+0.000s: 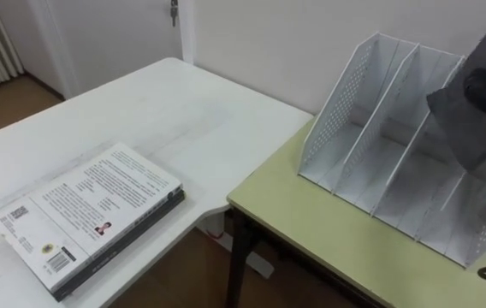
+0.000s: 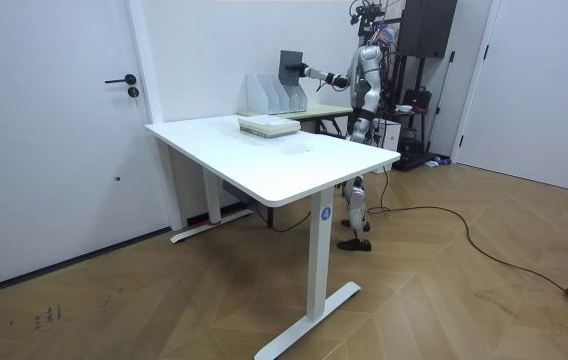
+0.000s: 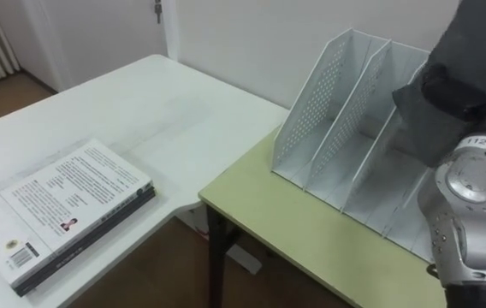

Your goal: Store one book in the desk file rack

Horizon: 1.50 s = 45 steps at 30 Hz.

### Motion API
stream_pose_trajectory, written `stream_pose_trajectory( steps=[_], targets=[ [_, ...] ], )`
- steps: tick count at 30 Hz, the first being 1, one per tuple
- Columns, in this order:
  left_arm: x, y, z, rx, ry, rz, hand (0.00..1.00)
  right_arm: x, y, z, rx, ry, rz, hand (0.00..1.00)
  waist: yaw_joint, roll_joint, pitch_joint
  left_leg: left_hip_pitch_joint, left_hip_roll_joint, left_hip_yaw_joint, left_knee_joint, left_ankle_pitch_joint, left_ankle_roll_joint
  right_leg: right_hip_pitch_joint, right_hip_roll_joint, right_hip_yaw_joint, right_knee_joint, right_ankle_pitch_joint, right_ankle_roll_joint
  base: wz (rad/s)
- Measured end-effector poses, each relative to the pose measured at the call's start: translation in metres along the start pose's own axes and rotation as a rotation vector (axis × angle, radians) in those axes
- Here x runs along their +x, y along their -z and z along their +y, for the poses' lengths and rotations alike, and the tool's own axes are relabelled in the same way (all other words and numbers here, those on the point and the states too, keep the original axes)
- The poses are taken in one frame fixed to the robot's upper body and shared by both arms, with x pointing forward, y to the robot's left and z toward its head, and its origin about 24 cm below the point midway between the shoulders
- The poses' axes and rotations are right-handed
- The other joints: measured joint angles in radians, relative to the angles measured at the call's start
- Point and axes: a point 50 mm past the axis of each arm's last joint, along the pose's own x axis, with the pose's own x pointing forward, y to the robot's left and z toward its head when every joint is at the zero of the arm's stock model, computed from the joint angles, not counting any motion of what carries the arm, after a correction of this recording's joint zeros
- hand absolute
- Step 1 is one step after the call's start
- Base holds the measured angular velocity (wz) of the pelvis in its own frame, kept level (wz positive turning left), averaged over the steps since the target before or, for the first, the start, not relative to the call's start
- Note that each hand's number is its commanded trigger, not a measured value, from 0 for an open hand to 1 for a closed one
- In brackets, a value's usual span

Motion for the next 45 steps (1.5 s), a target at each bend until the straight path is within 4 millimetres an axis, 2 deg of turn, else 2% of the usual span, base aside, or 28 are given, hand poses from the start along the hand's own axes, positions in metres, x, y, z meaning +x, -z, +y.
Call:
stream_pose_trajectory(
  steps=[20, 21, 22, 32, 45],
  targets=[
    [0.000, -0.002, 0.001, 0.006, -0.003, -0.013, 0.00, 0.001, -0.002, -0.001, 0.000, 0.061, -0.007, 1.00, 0.000, -0.002, -0.0008, -0.001, -0.001, -0.007, -0.002, 0.000, 0.000, -0.001, 0.001, 0.000, 0.001, 0.000, 0.000, 0.00],
    [0.000, -0.002, 0.001, 0.006, -0.003, -0.013, 0.00, 0.001, -0.003, -0.001, 0.002, 0.068, -0.008, 0.64, 0.000, -0.003, -0.0009, -0.001, -0.001, -0.007, -0.002, 0.000, 0.000, -0.001, 0.001, 0.000, 0.001, 0.000, 0.000, 0.00],
    [0.000, -0.002, 0.001, 0.006, -0.003, -0.013, 0.00, 0.001, -0.003, -0.001, 0.002, 0.071, -0.009, 0.00, 0.000, -0.003, -0.0010, -0.001, -0.001, -0.007, -0.002, 0.000, 0.000, -0.001, 0.001, 0.000, 0.001, 0.000, 0.000, 0.00],
    [-0.001, -0.002, 0.003, 0.008, -0.007, -0.012, 0.00, 0.003, -0.010, 0.003, 0.015, 0.070, -0.025, 0.00, 0.000, -0.009, -0.0031, -0.002, -0.001, -0.007, -0.002, 0.000, 0.000, -0.002, 0.001, 0.000, 0.001, 0.000, 0.000, 0.00],
    [-0.001, -0.001, 0.003, 0.006, -0.008, -0.007, 0.00, 0.004, -0.015, 0.008, -0.003, 0.027, -0.058, 0.00, 0.001, -0.006, -0.0052, -0.002, -0.001, -0.007, 0.000, 0.000, 0.000, -0.002, 0.001, -0.001, 0.000, 0.000, 0.000, 0.00]
  ],
)
